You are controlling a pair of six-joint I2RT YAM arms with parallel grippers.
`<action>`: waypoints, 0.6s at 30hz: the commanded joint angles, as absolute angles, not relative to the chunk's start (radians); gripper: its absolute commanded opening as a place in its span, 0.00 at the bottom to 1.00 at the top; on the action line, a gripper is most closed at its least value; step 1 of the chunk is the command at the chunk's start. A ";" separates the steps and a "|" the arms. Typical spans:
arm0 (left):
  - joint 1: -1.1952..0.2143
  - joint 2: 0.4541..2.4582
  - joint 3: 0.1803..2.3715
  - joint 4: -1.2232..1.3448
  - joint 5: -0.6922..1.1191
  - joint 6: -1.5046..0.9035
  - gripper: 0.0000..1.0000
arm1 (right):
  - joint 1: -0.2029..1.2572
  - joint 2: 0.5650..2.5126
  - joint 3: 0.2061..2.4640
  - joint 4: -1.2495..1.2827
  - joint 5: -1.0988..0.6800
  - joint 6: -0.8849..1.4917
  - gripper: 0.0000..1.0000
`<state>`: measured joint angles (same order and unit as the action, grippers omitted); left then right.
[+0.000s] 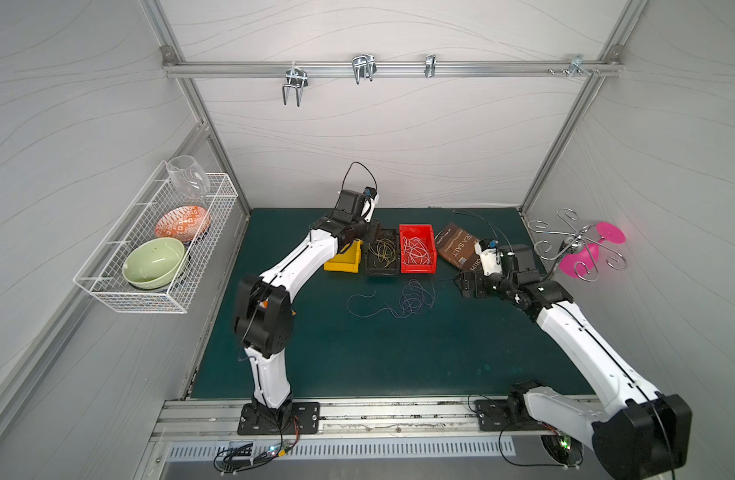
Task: Untangle and sort cables by color
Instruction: Place the cable in the bin, then untie the cable.
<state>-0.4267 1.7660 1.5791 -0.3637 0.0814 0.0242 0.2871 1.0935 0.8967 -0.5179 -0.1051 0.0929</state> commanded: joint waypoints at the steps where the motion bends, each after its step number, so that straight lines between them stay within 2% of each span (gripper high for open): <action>1: -0.429 1.602 1.455 -0.257 0.074 -0.024 0.64 | 0.283 1.116 0.901 -0.535 -0.156 0.125 0.99; 6: -0.427 1.356 1.244 -0.198 0.073 -0.105 0.77 | 0.302 1.195 0.905 -0.536 -0.159 0.133 0.94; 9: -0.418 1.226 1.135 -0.192 0.064 -0.174 0.82 | 0.325 1.250 0.901 -0.504 -0.148 0.137 0.93; 14: -0.408 1.044 0.980 -0.200 0.090 -0.283 0.85 | 0.340 1.395 0.907 -0.389 -0.176 0.188 0.87; 18: -0.405 0.942 0.902 -0.256 0.105 -0.342 0.86 | 0.350 1.547 0.946 -0.322 -0.200 0.229 0.76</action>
